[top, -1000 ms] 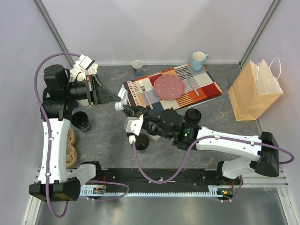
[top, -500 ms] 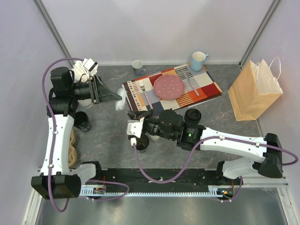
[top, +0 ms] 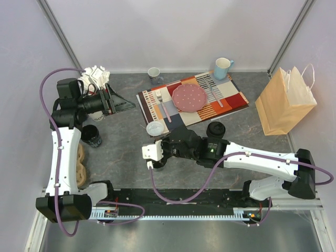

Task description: Pack the takeout coffee

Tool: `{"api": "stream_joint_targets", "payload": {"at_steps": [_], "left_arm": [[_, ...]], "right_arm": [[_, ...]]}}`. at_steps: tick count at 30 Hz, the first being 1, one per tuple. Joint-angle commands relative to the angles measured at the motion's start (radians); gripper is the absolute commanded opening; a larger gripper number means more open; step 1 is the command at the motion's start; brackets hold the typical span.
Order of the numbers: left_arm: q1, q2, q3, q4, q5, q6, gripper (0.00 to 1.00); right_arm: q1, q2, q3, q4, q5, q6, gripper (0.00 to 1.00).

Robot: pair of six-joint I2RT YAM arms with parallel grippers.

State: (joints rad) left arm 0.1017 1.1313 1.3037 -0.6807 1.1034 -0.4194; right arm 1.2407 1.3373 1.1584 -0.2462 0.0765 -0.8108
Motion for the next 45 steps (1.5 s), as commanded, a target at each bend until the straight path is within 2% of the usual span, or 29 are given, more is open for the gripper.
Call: {"api": "stream_joint_targets", "payload": {"at_steps": [1, 3, 7, 10, 13, 15, 16, 20, 24, 27, 32, 38, 45], "left_arm": [[0.006, -0.021, 0.003, -0.06, -0.12, 0.151, 0.79], [0.006, -0.015, -0.003, -0.068, -0.161, 0.195, 0.74], [-0.011, 0.063, -0.035, -0.086, -0.285, 0.376, 0.69], [-0.069, 0.131, -0.05, -0.102, -0.414, 0.444, 0.66], [-0.152, 0.246, -0.063, -0.059, -0.523, 0.435, 0.64], [-0.195, 0.347, -0.06, -0.033, -0.56, 0.429, 0.63], [-0.206, 0.381, -0.057, -0.001, -0.588, 0.377, 0.63], [-0.26, 0.545, -0.017, 0.052, -0.62, 0.329, 0.62], [-0.277, 0.665, 0.006, 0.084, -0.657, 0.314, 0.52], [-0.281, 0.699, 0.011, 0.093, -0.651, 0.307, 0.45], [-0.335, 0.754, 0.006, 0.093, -0.642, 0.309, 0.41], [-0.338, 0.779, 0.006, 0.116, -0.692, 0.315, 0.31], [-0.338, 0.774, -0.001, 0.121, -0.729, 0.327, 0.28]], "right_arm": [[0.003, 0.011, 0.073, -0.053, -0.001, 0.047, 0.0], [0.003, 0.007, 0.083, -0.053, 0.002, 0.061, 0.0], [0.0, -0.009, 0.109, -0.044, 0.012, 0.13, 0.02], [-0.021, -0.018, 0.126, -0.038, 0.013, 0.192, 0.12], [-0.073, -0.032, 0.121, -0.022, 0.0, 0.265, 0.2], [-0.113, -0.038, 0.103, 0.007, 0.002, 0.306, 0.2], [-0.122, -0.039, 0.098, 0.013, 0.0, 0.312, 0.2], [-0.162, -0.03, 0.087, 0.024, -0.001, 0.338, 0.21], [-0.187, -0.024, 0.078, 0.021, -0.01, 0.348, 0.21], [-0.21, -0.024, 0.073, 0.022, -0.029, 0.354, 0.21], [-0.239, -0.02, 0.064, 0.028, -0.049, 0.355, 0.21], [-0.254, -0.027, 0.046, 0.036, -0.075, 0.354, 0.2], [-0.257, -0.047, 0.026, 0.039, -0.106, 0.357, 0.2]]}}
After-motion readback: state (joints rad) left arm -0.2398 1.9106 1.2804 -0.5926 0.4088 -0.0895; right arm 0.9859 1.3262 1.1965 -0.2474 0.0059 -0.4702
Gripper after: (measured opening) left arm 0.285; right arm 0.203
